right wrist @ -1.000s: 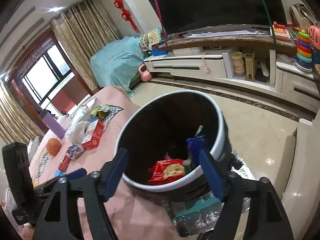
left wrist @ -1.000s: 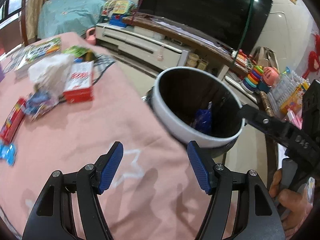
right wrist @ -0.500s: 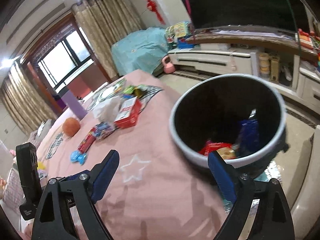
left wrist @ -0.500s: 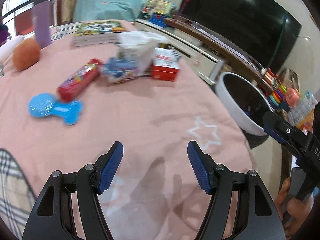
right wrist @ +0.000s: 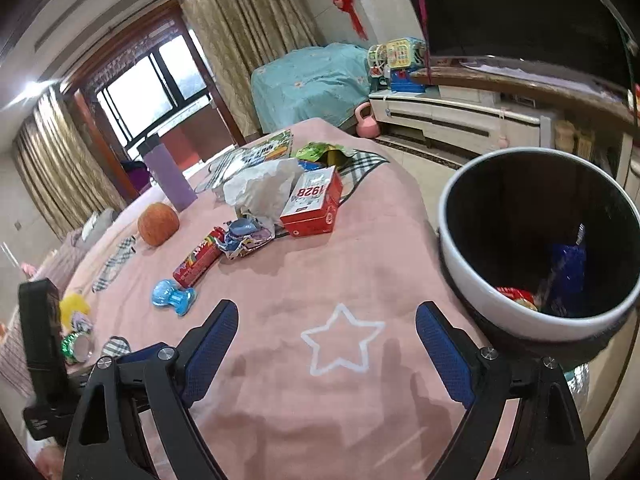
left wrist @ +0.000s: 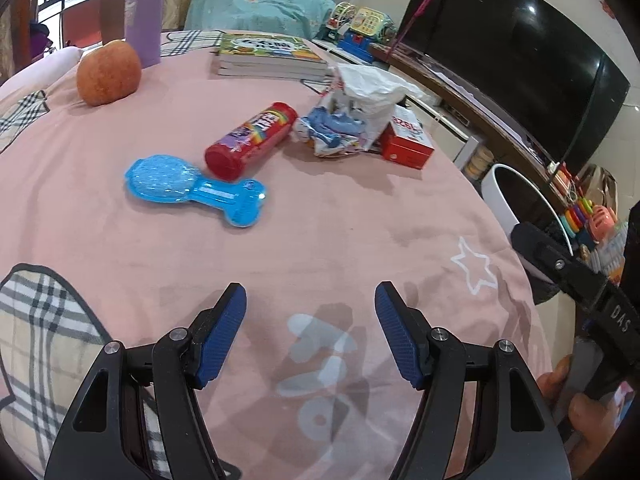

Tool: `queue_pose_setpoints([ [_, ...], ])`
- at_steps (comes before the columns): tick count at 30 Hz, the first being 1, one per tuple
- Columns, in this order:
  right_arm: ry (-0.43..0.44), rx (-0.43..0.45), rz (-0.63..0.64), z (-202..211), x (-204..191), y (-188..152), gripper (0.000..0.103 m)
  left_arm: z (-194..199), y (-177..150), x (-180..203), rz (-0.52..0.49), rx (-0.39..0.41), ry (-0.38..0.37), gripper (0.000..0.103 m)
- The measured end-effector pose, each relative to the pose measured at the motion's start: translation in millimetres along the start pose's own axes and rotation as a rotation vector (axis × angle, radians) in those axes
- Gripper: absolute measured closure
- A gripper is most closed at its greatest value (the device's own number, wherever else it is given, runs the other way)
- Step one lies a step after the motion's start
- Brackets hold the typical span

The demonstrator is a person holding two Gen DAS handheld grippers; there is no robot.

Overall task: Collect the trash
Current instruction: 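Withdraw both open tools from the bin back over the table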

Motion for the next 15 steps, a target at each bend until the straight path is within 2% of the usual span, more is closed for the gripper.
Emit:
queue_pose_setpoints([
  [15,-0.046,-0.067,-0.019,-39.8,-12.2,9.3,0.011,-2.9,12.2,-31.9,0.011,0.006,0.061,0.035],
])
Point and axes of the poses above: each gripper's, at about its wrist camera, not at the fingertips, and z roughly against the way its jaws point, x to its right, y to its top, the point moved 4 cm from there along -z, roughly the way its jaws point, and after that the axes turned 6 degrees about -z, right-handed, at the moved point
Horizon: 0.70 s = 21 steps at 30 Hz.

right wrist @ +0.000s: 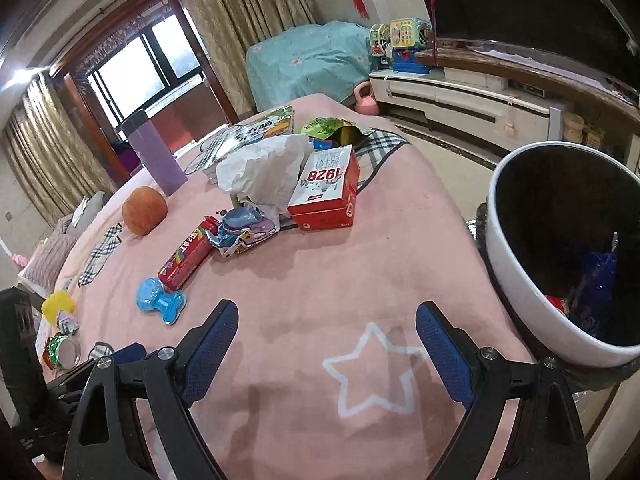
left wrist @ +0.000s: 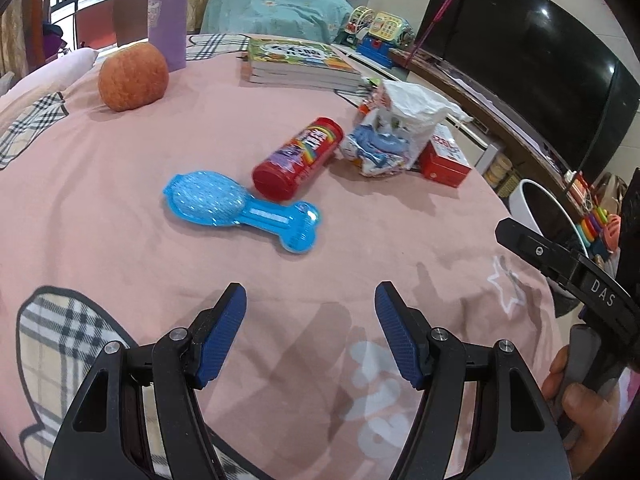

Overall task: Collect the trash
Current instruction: 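Withdraw both open tools from the bin back over the table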

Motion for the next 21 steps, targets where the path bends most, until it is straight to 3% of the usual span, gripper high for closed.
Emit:
queue_pose_setpoints([
  [21,-0.041,-0.007,-0.003,-47.4,-2.5,39.3,0.015,-37.5,64.0,-23.9,-0.053,0.006,0.082,0.035],
])
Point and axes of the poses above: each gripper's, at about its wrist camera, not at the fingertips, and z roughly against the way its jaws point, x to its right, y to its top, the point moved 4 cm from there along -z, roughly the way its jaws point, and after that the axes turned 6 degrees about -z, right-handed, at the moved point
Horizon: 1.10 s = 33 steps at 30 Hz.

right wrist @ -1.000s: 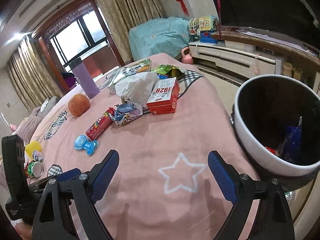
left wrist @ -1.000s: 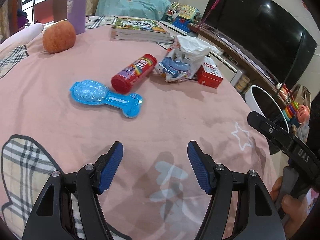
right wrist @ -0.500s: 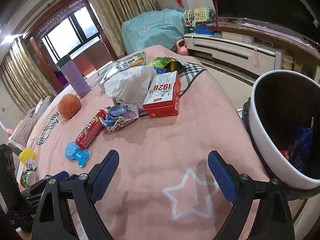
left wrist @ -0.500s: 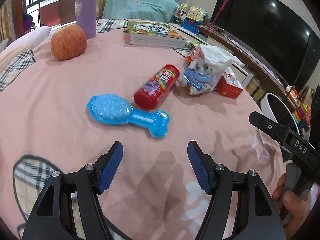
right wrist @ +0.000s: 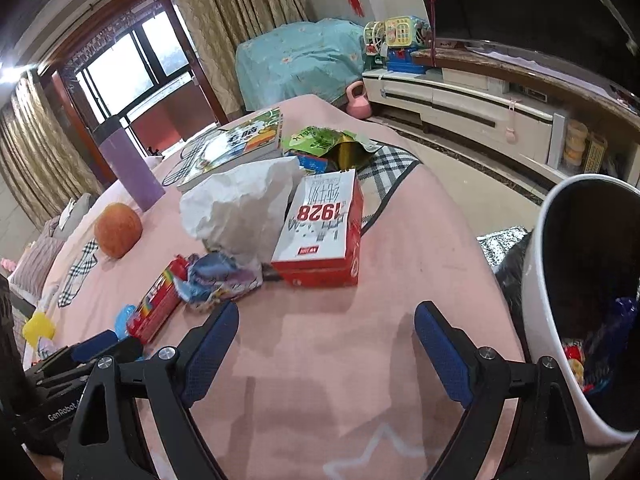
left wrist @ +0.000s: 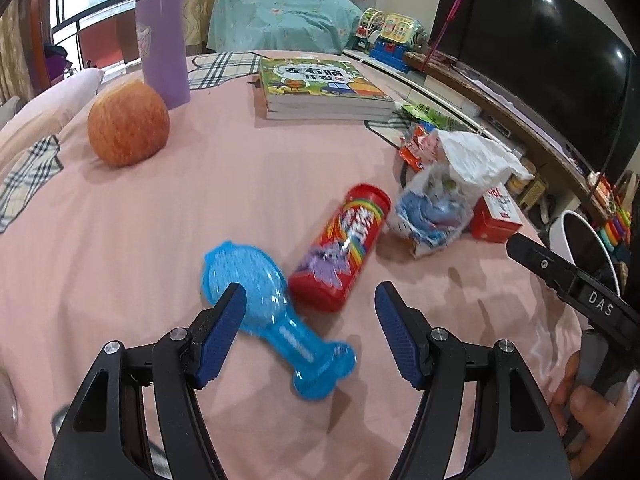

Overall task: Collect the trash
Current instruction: 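Withdraw both open tools from the bin back over the table, then grasp the red Skittles tube with left tool while right tool grasps white milk carton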

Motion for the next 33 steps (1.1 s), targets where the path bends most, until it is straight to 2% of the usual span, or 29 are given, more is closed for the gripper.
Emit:
queue_pose_setpoints([
  [5,-0.013,-0.01,0.013,-13.0,-3.5,11.0,0.02,-10.8,10.8,-0.1,-0.022,-0.005,0.013,0.035],
  [16,-0.042,-0.043,0.024,-39.2,-6.3,28.2,0.023,-25.6,21.6,11.9,-0.087,-0.008,0.012,0.035],
  [17,-0.045,-0.044,0.028,-40.7,-7.0,29.2,0.025,-26.8,21.7,14.9,-0.098,-0.012,0.006,0.037],
  [19,-0.049,-0.045,0.032,-42.2,-7.7,30.2,0.029,-29.1,20.2,20.1,-0.113,-0.027,-0.007,0.047],
  [21,-0.046,-0.047,0.033,-41.8,-7.1,30.0,0.046,-32.7,16.7,24.9,-0.129,-0.048,-0.018,0.063],
  [22,-0.048,-0.05,0.034,-41.1,-7.2,28.7,0.047,-33.3,14.9,26.9,-0.135,-0.053,-0.024,0.067],
  [26,-0.034,-0.053,0.049,-32.0,-7.3,20.4,0.048,-26.2,8.2,32.6,-0.147,-0.048,-0.049,0.069],
  [33,0.023,-0.078,0.078,-3.6,-9.3,-8.7,0.048,-6.5,-14.2,38.9,-0.112,-0.05,-0.116,0.069],
])
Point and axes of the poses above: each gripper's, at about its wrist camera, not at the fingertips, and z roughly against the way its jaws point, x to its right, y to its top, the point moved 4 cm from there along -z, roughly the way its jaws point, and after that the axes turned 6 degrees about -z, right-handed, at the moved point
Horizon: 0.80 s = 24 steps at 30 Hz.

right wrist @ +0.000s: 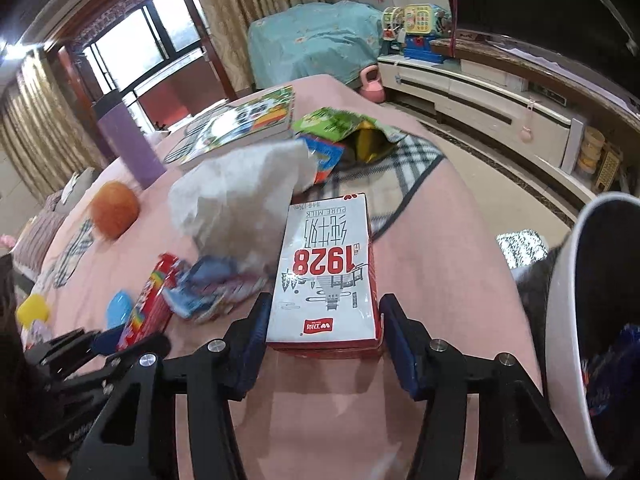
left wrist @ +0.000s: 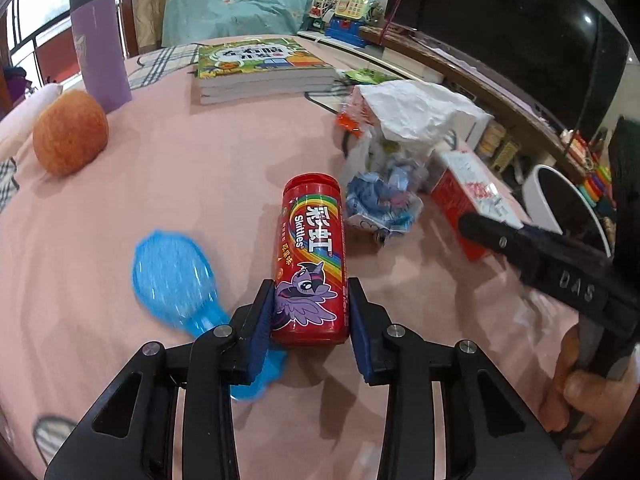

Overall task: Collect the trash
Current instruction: 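Grasp the red Skittles tube with left tool while right tool grasps white milk carton, then carry both items over the bin and open both tools to drop them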

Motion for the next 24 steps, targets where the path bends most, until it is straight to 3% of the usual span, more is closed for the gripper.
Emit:
queue_pose_setpoints([
  [9,0.056,-0.024,0.032,36.5,-4.3,-41.4,0.048,34.1,-34.0,24.2,0.025,0.019,-0.075,0.069],
  [24,0.043,0.075,-0.054,104.8,33.5,-69.7,0.048,67.0,-42.9,91.5,-0.058,0.058,-0.161,0.07],
])
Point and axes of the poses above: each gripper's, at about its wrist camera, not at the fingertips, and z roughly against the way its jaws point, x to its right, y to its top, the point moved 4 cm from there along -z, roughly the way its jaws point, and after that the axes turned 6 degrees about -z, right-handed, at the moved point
